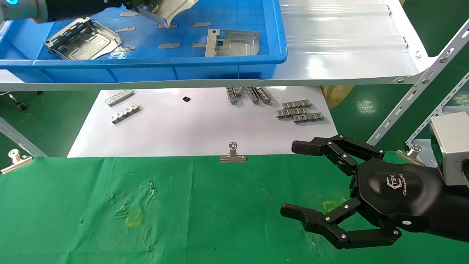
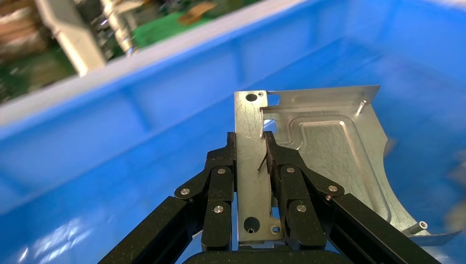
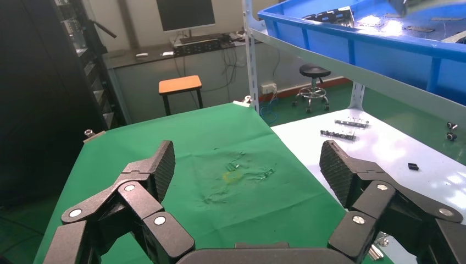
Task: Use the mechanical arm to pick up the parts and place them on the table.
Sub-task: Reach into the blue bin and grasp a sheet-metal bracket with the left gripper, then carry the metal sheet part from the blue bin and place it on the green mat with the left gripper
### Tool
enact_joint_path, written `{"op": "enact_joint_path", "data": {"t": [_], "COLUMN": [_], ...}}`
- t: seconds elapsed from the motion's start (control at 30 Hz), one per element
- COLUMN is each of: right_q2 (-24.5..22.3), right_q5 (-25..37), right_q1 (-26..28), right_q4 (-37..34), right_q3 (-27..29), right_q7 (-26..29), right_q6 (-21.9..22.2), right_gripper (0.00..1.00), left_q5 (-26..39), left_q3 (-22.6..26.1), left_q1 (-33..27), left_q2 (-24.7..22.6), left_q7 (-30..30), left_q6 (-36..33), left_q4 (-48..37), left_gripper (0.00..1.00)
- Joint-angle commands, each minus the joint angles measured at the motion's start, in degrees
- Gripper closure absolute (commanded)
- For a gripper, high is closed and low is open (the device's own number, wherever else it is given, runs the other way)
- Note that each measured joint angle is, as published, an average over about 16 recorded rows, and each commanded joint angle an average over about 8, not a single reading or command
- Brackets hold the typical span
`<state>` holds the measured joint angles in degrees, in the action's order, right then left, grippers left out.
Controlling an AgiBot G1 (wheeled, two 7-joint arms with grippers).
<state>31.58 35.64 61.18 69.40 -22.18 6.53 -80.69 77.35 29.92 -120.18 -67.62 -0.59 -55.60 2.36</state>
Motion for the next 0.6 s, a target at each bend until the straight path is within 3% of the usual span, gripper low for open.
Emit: {"op": "enact_joint_path", "data": {"t": [0.03,0.4,0.6], "right_q2": [0.0,0.0,0.0], "right_q5": [0.0,0.0,0.0], "right_q1": [0.0,0.0,0.0], "right_q4": [0.0,0.0,0.0], "right_q3": [0.0,0.0,0.0], "right_q7": [0.0,0.0,0.0], "right_q6": [0.0,0.0,0.0], "right_gripper": [0.00,0.00,0.00], "left_q5": [-0.6,-3.9,-5.5], "left_q3": [-0.4,-2.0,-1.4], "left_q1": [-0.5,0.0,2.1], "left_q2": [0.7,7.3,10.0], "left_q7": [0.5,7.1,9.8], "left_q6": [-2.1,-29.0,-36.0], "left_q4": [0.6,4.4,8.1], "left_gripper": [1.00,1.00,1.00]}}
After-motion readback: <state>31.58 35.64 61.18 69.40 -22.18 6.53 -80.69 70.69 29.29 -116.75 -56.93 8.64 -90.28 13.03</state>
